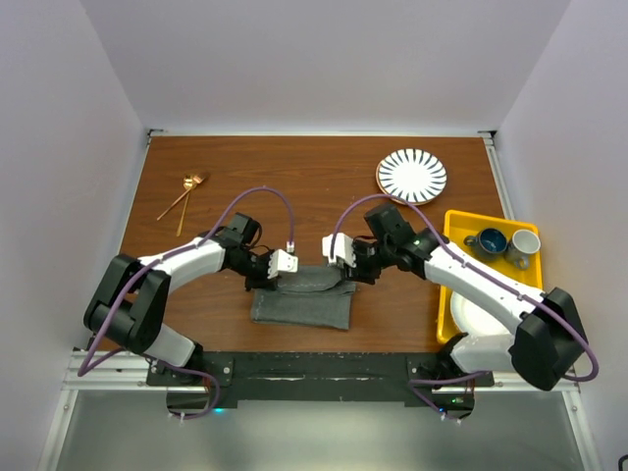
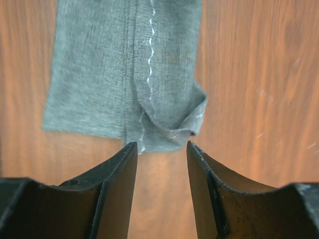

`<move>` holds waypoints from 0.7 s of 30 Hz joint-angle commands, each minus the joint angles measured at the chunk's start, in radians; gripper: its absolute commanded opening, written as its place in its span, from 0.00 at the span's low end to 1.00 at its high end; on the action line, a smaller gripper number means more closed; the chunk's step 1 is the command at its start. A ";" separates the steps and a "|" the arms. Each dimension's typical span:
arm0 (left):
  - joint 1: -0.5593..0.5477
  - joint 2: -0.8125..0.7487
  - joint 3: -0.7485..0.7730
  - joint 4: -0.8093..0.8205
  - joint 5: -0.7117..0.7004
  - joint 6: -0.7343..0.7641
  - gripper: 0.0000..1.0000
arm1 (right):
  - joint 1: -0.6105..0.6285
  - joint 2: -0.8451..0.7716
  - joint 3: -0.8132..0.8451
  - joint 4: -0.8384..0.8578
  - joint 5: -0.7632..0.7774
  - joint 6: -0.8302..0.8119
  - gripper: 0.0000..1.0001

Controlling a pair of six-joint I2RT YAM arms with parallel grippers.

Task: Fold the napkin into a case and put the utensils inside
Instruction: Fold the lower triangle-folded napkin at the center of the board.

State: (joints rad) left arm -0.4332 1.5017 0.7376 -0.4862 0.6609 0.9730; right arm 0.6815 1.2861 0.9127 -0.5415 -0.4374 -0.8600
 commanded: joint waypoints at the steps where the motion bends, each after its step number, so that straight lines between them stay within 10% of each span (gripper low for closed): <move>1: -0.007 0.006 -0.026 0.023 -0.018 -0.022 0.00 | -0.036 -0.007 0.038 -0.031 -0.014 0.342 0.48; 12: -0.007 -0.012 -0.040 0.017 -0.017 -0.022 0.00 | -0.105 0.194 0.149 0.048 -0.006 0.814 0.46; 21: -0.007 -0.041 -0.063 0.020 -0.024 -0.031 0.00 | -0.106 0.321 0.189 0.028 0.034 0.852 0.35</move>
State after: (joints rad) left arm -0.4335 1.4754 0.7082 -0.4561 0.6582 0.9562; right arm 0.5743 1.5803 1.0508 -0.5034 -0.4267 -0.0643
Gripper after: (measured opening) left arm 0.013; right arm 0.411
